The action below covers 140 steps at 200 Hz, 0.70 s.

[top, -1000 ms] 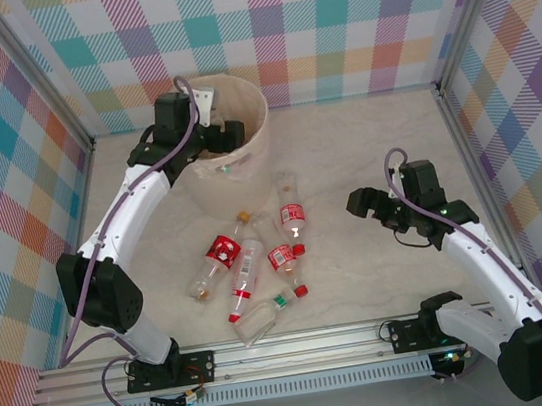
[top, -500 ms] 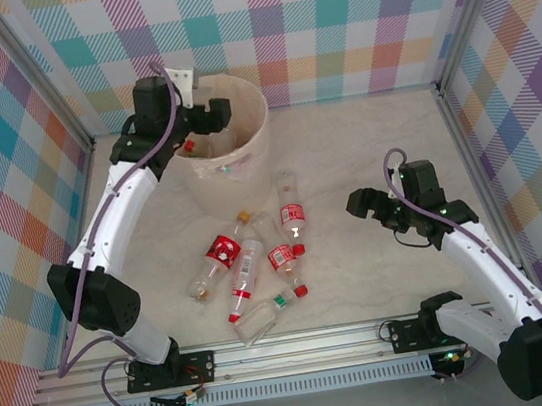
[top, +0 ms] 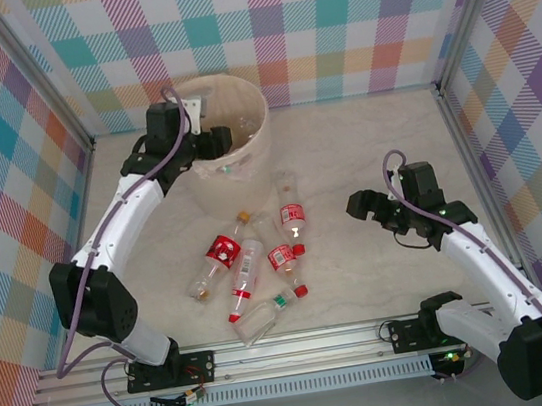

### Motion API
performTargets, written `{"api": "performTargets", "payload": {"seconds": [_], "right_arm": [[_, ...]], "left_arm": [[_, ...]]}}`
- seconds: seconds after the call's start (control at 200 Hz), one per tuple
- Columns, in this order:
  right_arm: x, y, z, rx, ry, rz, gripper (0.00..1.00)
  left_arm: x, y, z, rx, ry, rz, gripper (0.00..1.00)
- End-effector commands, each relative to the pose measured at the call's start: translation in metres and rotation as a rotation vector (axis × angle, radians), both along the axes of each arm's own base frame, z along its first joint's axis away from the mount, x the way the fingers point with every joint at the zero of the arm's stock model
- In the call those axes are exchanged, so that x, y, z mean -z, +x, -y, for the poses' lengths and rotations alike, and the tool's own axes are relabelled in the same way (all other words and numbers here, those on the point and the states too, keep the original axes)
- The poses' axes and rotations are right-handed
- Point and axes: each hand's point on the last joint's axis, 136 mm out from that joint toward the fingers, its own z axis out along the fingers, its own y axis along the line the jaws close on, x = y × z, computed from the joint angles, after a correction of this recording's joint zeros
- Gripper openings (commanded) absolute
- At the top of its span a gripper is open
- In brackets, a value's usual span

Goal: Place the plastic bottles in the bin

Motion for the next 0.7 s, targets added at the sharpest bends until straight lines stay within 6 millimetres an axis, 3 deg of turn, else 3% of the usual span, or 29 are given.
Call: {"api": "performTargets", "payload": {"seconds": [0.0,0.21,0.31,0.425,0.595,0.695], "right_arm": [[0.0,0.002,-0.004,-0.019,0.016,0.004,0.92],[-0.002,0.006,-0.01,-0.011,0.045,0.009,0.92],[0.0,0.009,-0.025,-0.047,0.015,0.009,0.91],[0.005,0.014,-0.052,-0.122,-0.066,0.003,0.91],[0.008,0.024,-0.098,-0.219,-0.095,0.01,0.84],[0.012,0.042,-0.116,-0.226,-0.1,0.026,0.76]], "left_arm": [[-0.017,-0.007,0.004,0.027,-0.037,0.041,0.69],[-0.033,-0.006,0.005,0.042,-0.064,0.063,0.71],[-0.048,-0.004,-0.001,0.024,-0.063,0.082,0.75],[-0.079,-0.009,-0.017,-0.022,-0.03,0.138,0.8],[-0.112,-0.044,-0.041,-0.071,0.02,0.165,0.85],[-0.102,-0.077,-0.053,-0.09,0.029,0.089,0.88]]}}
